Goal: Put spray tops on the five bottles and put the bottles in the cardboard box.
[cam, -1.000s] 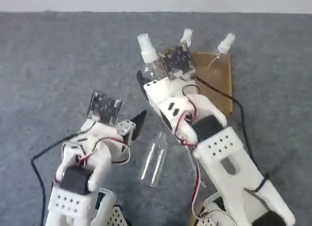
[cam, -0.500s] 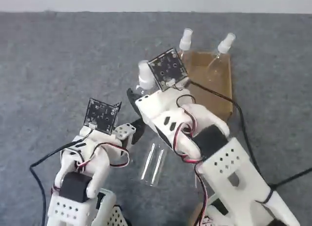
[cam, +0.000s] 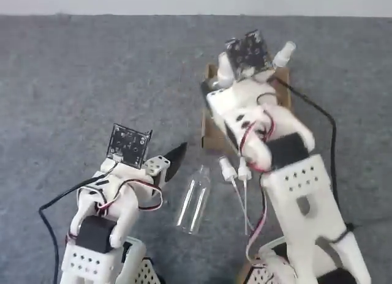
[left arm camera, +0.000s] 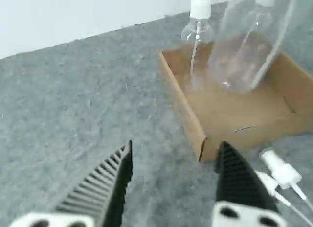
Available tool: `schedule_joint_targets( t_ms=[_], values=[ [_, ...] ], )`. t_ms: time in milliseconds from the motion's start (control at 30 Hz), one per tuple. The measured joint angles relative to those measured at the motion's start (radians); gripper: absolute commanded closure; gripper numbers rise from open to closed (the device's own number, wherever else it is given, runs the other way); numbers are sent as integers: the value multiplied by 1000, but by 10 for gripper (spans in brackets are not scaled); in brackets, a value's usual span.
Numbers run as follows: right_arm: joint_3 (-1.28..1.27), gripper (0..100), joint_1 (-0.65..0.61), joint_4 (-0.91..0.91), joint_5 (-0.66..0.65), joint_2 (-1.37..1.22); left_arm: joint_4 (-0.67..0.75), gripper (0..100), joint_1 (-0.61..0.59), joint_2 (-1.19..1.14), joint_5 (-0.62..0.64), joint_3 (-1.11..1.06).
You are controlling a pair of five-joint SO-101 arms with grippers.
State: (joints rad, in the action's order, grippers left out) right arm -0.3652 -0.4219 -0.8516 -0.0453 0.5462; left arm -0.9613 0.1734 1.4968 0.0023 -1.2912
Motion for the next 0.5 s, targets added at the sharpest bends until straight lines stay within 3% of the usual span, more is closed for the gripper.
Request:
schedule_joint_targets(
  t_ms=[167, 300, 500],
  values=[
    [48, 992, 66, 20, -5, -183, 34, 987, -92, 3, 0, -6],
    [48, 992, 89, 106, -5, -316, 121, 989, -161, 5, 0, -63],
    [48, 992, 92, 233, -5, -480, 157, 989, -163, 3, 0, -78]
  ],
)
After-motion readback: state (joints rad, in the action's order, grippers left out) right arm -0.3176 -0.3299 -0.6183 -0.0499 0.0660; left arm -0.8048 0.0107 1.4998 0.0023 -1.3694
